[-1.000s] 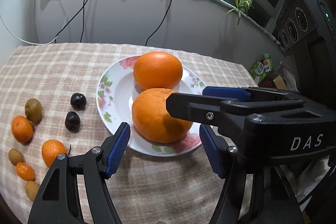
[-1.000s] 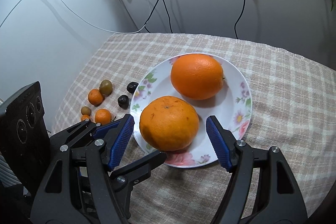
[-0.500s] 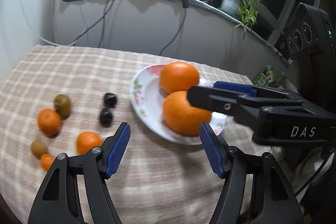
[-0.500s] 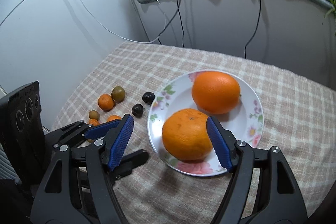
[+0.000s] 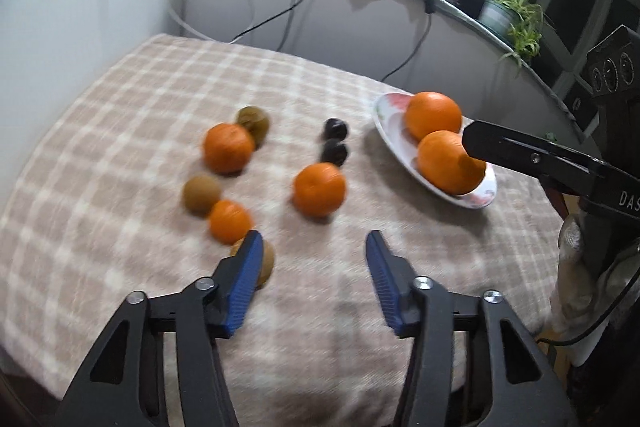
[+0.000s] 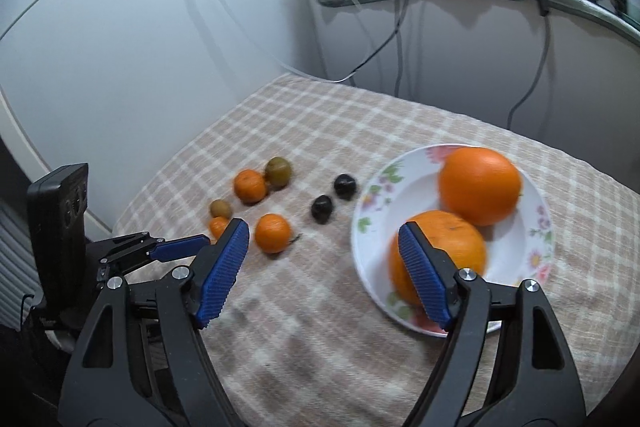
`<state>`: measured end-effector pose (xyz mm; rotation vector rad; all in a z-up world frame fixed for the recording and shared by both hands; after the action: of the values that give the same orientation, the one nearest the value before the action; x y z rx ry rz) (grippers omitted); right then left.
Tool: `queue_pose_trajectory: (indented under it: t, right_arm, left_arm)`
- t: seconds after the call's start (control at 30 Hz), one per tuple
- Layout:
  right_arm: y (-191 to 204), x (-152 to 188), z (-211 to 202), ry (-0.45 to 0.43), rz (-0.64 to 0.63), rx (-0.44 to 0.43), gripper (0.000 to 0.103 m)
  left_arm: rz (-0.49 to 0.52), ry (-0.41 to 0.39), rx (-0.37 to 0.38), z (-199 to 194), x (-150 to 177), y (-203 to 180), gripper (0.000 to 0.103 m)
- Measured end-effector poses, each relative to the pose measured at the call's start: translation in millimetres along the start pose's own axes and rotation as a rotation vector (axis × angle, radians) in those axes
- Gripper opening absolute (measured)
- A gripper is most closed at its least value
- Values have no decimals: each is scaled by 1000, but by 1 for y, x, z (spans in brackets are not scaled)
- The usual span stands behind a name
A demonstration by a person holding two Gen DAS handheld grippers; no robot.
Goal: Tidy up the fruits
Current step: 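Move the right tool toward the mandarin near the dark plums, then close the right gripper on the mandarin and lift while the left gripper grasps a brown kiwi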
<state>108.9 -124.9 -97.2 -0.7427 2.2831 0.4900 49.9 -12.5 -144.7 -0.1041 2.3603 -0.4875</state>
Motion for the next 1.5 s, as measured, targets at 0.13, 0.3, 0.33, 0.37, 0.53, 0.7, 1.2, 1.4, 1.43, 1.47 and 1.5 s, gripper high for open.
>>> queue_pose_trajectory:
  t: [0.13,0.3,0.33,0.37,0.53,0.7,1.2,1.4,1.43,1.47,1.5]
  right_arm:
    - [19,6,11,34,2,-59,80]
    - [32,12,31,80,6,-86,80]
    - [34,13,33,85,5,-88,80]
    - [36,14,36,90,2,-91,80]
    - [46,17,49,115,-38,-84,72]
    - [54,17,64,138,-62,-84,65]
    - [54,26,102,202,-119,-21,50]
    - [57,27,109,215,-124,-26,38]
    - [57,27,109,215,-127,-26,38]
    - [57,27,109,216,-127,-26,38]
    - [57,27,110,214,-127,-26,38]
  left_arm:
    - [-27,-8,-12,-8,4,11,45]
    - [-59,1,-22,-6,12,22,45]
    - [-58,3,-27,-6,14,23,45]
    - [-56,5,-33,-5,15,24,45]
    - [-60,2,-45,-2,14,29,43]
    - [-57,0,-47,0,11,31,39]
    - [-57,24,-55,9,17,34,27]
    - [-59,21,-54,9,16,35,26]
    - [-59,21,-54,9,16,35,26]
    - [-58,20,-54,9,16,35,26]
    - [-60,19,-52,9,15,35,26]
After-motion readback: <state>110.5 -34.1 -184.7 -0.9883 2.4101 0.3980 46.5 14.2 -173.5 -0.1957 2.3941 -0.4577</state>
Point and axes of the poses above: each gripper's, at about its wrist camera, not at the fingertips, and z roughly the way its jaws point, y to its left, x to its underside, the point moved 10 cm from there along z, roughly the way its jaws point, and after that the axes turned 6 degrees about x, right-handed, at the moved point
